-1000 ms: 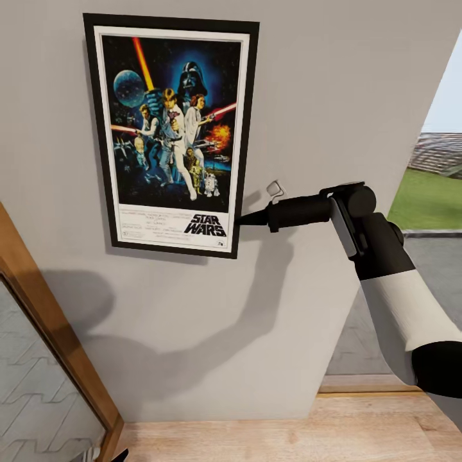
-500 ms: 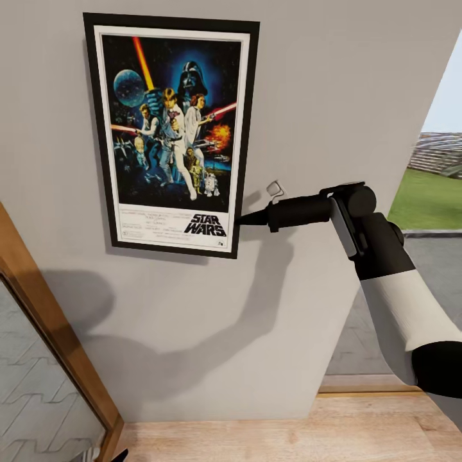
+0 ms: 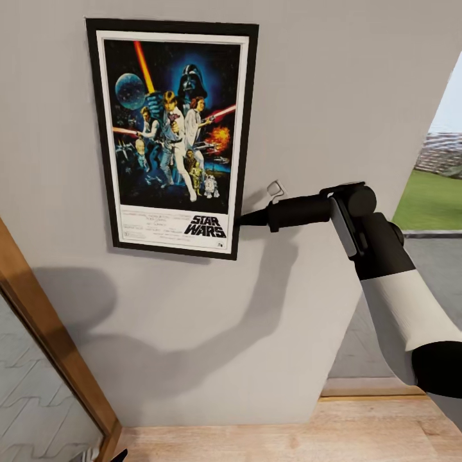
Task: Pick up the poster from the kitchen countertop and hang it on one of the wall nails in the kitchen.
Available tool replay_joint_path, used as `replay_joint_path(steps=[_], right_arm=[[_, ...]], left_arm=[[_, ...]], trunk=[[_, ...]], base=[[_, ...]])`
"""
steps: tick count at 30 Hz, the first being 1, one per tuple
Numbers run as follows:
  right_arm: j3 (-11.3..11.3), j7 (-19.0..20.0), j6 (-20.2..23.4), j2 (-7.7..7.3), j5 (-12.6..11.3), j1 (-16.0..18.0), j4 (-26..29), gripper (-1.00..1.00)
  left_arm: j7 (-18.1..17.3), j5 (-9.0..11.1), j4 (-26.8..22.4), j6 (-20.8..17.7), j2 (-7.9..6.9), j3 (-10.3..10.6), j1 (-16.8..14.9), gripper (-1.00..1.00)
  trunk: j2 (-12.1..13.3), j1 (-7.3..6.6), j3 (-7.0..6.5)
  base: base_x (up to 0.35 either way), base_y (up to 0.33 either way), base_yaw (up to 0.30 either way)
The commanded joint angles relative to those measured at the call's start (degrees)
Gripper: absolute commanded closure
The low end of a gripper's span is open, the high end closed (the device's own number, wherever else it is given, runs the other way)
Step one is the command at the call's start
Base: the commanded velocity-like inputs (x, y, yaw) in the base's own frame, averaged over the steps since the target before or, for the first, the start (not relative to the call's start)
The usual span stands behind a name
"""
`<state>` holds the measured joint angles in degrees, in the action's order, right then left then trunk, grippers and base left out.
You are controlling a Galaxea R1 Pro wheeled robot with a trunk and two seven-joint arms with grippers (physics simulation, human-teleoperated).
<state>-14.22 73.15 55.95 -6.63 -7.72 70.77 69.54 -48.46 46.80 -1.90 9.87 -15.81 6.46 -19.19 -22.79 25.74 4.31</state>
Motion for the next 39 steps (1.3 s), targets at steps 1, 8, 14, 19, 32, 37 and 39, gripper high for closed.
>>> replay_joint_path(steps=[1,8,14,19,32,37,39], right_arm=[[-0.11,-0.13,0.39,-0.05,-0.36,0.07,-0.01,-1.00],[0.03,-0.06,0.54,-0.09,-0.36,0.07,-0.02,-1.00],[0.07,-0.05,0.56,-0.13,-0.36,0.07,-0.02,-1.00],[0.07,-0.06,0.57,-0.13,-0.36,0.07,-0.02,-1.00],[0.03,-0.04,0.44,-0.11,-0.43,0.07,0.12,-1.00],[0.26,-0.02,0.30,-0.40,-0.41,-1.25,0.40,-1.00],[0.68,-0.05,0.27,-0.52,-0.43,-2.23,0.49,-1.00]], left_arm=[[-0.09,0.31,0.06,0.41,-0.01,0.48,-0.06,-1.00],[0.08,0.31,0.06,0.35,-0.01,0.46,-0.06,-1.00],[0.11,0.31,0.06,0.34,-0.01,0.45,-0.06,-1.00],[0.11,0.31,0.06,0.39,-0.01,0.43,-0.06,-1.00],[0.12,0.31,0.06,0.41,-0.03,0.42,-0.06,-1.00],[0.11,0.31,0.06,0.33,-0.06,0.45,-0.06,-1.00],[0.11,0.31,0.06,0.33,-0.08,0.44,-0.06,-1.00]], trunk=[[-0.13,0.04,0.13],[-0.13,0.04,0.13],[-0.13,0.04,0.13],[-0.13,0.04,0.13],[-0.13,0.04,0.13],[-0.13,0.04,0.13],[-0.13,0.04,0.13]], base=[[0.027,0.000,0.000],[0.008,0.000,0.000],[0.000,0.000,0.000],[-0.004,0.000,0.000],[-0.169,-0.006,0.000],[-0.058,-0.009,0.000],[-0.007,-0.001,0.000]])
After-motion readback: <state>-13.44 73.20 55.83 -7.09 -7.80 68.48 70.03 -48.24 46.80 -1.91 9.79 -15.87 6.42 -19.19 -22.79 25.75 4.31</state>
